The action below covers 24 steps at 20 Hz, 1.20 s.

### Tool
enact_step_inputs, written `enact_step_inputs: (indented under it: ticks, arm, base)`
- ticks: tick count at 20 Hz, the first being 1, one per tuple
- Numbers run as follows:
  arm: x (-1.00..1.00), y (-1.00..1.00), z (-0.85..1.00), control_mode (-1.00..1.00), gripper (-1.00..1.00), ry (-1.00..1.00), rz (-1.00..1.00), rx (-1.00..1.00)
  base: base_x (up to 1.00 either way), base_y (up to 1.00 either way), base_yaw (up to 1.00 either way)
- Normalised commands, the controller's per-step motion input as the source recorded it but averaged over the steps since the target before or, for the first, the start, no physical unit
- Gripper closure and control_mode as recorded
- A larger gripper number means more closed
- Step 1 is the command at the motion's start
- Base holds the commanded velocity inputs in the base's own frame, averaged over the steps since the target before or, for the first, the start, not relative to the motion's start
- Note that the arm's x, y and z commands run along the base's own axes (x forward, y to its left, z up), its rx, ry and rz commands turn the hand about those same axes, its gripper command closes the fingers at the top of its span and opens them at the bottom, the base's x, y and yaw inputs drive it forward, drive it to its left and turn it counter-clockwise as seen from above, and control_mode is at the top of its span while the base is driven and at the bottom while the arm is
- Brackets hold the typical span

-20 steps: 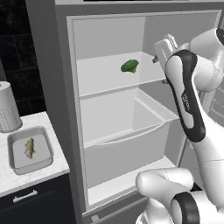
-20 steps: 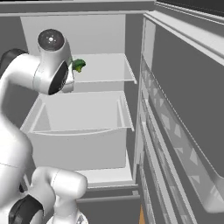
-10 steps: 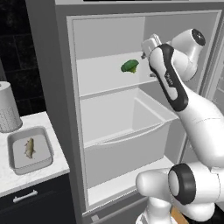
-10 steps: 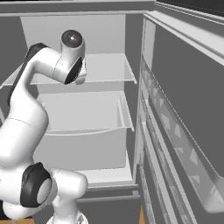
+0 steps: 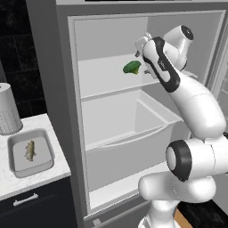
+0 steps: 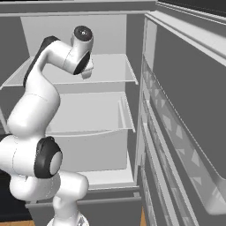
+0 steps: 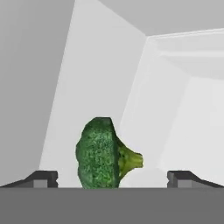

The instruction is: Place one broccoli and one fish in each tupperware on the nearby counter, to pack two identical lunches.

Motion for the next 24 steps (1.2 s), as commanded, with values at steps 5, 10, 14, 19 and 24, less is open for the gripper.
enact_step_inputs:
  ticks: [5, 10, 14, 19, 24]
  arm:
    - [0.62, 0.08, -0.02, -1.0, -1.0, 0.1, 0.04, -0.02]
    - [0.2, 0.1, -0.25, -1.0, -1.0, 0.08, 0.02, -0.02]
    - [0.03, 0.35, -0.37, -1.0, -1.0, 0.06, 0.0, -0.05]
    - [0.0, 0.28, -0.25, -1.0, -1.0, 0.0, 0.04, -0.05]
    - [-0.06, 0.25, -0.28, -1.0, 1.0, 0.0, 0.04, 0.0]
  base:
    - [0.0, 0.0, 0.0]
    - [0.0, 0.0, 0.0]
    - [0.0, 0.0, 0.0]
    - [0.0, 0.0, 0.0]
    - [0.0, 0.0, 0.0]
